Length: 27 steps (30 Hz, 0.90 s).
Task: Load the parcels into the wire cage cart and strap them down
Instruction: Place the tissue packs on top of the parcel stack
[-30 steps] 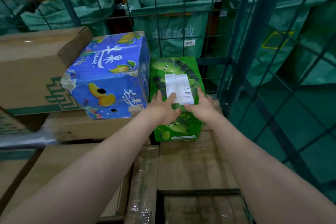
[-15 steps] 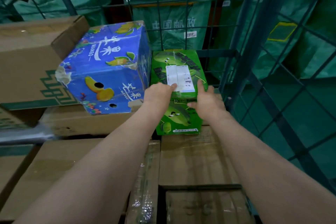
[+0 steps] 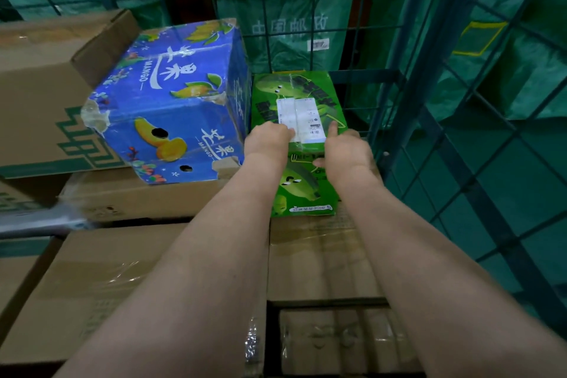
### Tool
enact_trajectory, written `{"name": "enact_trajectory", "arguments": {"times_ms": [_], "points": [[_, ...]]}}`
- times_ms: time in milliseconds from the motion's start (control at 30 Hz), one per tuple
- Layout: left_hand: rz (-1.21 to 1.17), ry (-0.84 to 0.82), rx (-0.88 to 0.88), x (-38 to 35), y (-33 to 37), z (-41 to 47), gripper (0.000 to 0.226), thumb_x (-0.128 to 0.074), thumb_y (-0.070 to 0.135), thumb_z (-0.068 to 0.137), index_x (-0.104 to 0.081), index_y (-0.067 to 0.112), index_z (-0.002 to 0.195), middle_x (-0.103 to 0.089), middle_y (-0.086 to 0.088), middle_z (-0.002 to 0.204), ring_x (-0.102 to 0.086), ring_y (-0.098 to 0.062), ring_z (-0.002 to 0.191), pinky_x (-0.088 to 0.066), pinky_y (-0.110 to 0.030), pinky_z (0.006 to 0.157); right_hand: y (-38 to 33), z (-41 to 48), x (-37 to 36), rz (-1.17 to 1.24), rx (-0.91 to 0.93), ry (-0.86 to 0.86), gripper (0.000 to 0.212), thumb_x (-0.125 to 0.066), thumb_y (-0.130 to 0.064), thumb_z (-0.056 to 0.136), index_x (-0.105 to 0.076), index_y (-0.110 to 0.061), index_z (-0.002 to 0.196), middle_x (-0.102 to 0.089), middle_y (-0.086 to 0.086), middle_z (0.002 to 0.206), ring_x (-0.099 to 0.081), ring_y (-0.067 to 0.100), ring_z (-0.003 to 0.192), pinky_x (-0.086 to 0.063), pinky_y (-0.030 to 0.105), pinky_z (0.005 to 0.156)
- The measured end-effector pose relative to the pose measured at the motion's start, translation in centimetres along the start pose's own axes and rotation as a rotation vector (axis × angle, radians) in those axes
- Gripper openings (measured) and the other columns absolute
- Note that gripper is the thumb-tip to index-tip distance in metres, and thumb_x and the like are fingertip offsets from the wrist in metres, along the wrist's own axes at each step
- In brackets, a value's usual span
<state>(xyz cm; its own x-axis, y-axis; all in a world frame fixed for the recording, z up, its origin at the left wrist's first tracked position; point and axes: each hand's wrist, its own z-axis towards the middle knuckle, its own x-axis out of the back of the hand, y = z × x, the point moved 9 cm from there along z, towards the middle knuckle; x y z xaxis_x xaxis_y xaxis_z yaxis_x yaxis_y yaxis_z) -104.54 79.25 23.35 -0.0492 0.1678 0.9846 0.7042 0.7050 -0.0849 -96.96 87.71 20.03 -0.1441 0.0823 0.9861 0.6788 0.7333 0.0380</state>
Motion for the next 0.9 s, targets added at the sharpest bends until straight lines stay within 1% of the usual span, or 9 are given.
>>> {"name": "enact_trajectory", "arguments": {"times_ms": [133, 267, 400, 500, 600, 633, 700, 800, 900], "points": [[-0.053, -0.022, -0.026, -1.6, -0.3, -1.0, 0.071, -0.044, -0.005, 0.092, -0.019, 0.028, 0.150, -0.038, -0.019, 0.141, -0.041, -0.035, 0.127, -0.044, -0.038, 0.090, 1.5, -1.5, -0.8, 0.344, -0.004, -0.093, 0.091, -0.054, -0.052, 0.089, 0.008, -0.027, 0.151, -0.002, 0.010, 0.158, -0.033, 0.032, 0.137, -0.042, 0.038, 0.095], [-0.141, -0.048, -0.073, -3.1, -0.5, -4.1, 0.078, -0.045, 0.003, 0.094, 0.003, 0.029, 0.151, 0.005, -0.018, 0.157, -0.010, -0.037, 0.143, -0.022, -0.044, 0.113, 2.2, -4.5, -1.0, 0.587, 0.012, -0.070, 0.094, -0.058, -0.027, 0.091, 0.016, -0.029, 0.149, 0.016, 0.001, 0.158, -0.017, 0.028, 0.144, -0.035, 0.040, 0.103], [-0.272, 0.092, -0.188, -1.8, 0.4, -8.8, 0.072, -0.048, 0.005, 0.089, -0.013, 0.017, 0.151, -0.011, -0.020, 0.155, -0.016, -0.035, 0.142, -0.018, -0.042, 0.113, 2.8, -8.6, -2.1, 0.686, -0.005, -0.073, 0.087, -0.054, -0.023, 0.092, 0.010, -0.033, 0.150, 0.013, -0.005, 0.159, -0.014, 0.022, 0.145, -0.030, 0.036, 0.105], [-0.374, 0.102, -0.246, -1.3, 0.7, -12.3, 0.063, -0.051, 0.007, 0.088, -0.028, 0.019, 0.146, -0.030, -0.014, 0.147, -0.031, -0.030, 0.134, -0.028, -0.036, 0.108, 2.8, -11.7, -3.6, 0.774, -0.052, -0.141, 0.083, -0.055, -0.019, 0.091, 0.001, -0.033, 0.151, -0.002, -0.001, 0.160, -0.023, 0.025, 0.142, -0.028, 0.031, 0.107], [-0.901, 0.046, -0.010, -0.5, -1.8, -15.0, 0.042, -0.052, 0.008, 0.090, -0.049, 0.019, 0.131, -0.055, 0.000, 0.113, -0.054, -0.016, 0.092, -0.047, -0.025, 0.077, 2.8, -15.9, -3.1, 1.054, -0.124, -0.139, 0.076, -0.055, -0.008, 0.089, -0.015, -0.026, 0.151, -0.024, 0.005, 0.155, -0.034, 0.024, 0.136, -0.030, 0.030, 0.109], [-1.110, 0.012, 0.108, -0.9, -2.7, -16.0, 0.034, -0.052, 0.008, 0.091, -0.055, 0.018, 0.124, -0.057, 0.004, 0.096, -0.052, -0.012, 0.075, -0.045, -0.022, 0.064, 2.8, -17.4, -2.9, 1.079, -0.140, -0.152, 0.072, -0.053, -0.008, 0.091, -0.017, -0.024, 0.151, -0.025, 0.003, 0.155, -0.032, 0.022, 0.137, -0.028, 0.026, 0.107], [-1.350, -0.015, 0.273, -1.4, -4.3, -18.4, 0.025, -0.054, 0.007, 0.091, -0.061, 0.011, 0.115, -0.054, 0.003, 0.082, -0.047, -0.011, 0.063, -0.043, -0.021, 0.057, 3.1, -20.9, -2.8, 1.080, -0.177, -0.173, 0.069, -0.050, -0.012, 0.095, -0.014, -0.025, 0.152, -0.021, -0.002, 0.156, -0.030, 0.020, 0.137, -0.030, 0.019, 0.099], [-1.428, -0.112, 0.283, -1.4, -4.7, -23.8, 0.016, -0.054, 0.005, 0.092, -0.061, 0.014, 0.104, -0.058, 0.000, 0.082, -0.049, -0.011, 0.065, -0.042, -0.017, 0.052, 3.4, -26.7, -3.3, 1.140, -0.276, -0.180, 0.072, -0.048, -0.005, 0.094, -0.014, -0.032, 0.151, -0.027, -0.004, 0.153, -0.052, 0.010, 0.094, -0.041, 0.009, 0.058], [-1.465, -0.247, 0.299, -1.5, -4.4, -29.8, 0.020, -0.050, 0.007, 0.094, -0.060, 0.022, 0.086, -0.062, 0.001, 0.088, -0.053, -0.012, 0.071, -0.042, -0.017, 0.049, 3.3, -32.4, -3.0, 1.154, -0.335, -0.162, 0.074, -0.050, -0.005, 0.087, -0.022, -0.038, 0.147, -0.051, -0.003, 0.123, -0.054, 0.009, 0.076, -0.042, 0.010, 0.052]]}}
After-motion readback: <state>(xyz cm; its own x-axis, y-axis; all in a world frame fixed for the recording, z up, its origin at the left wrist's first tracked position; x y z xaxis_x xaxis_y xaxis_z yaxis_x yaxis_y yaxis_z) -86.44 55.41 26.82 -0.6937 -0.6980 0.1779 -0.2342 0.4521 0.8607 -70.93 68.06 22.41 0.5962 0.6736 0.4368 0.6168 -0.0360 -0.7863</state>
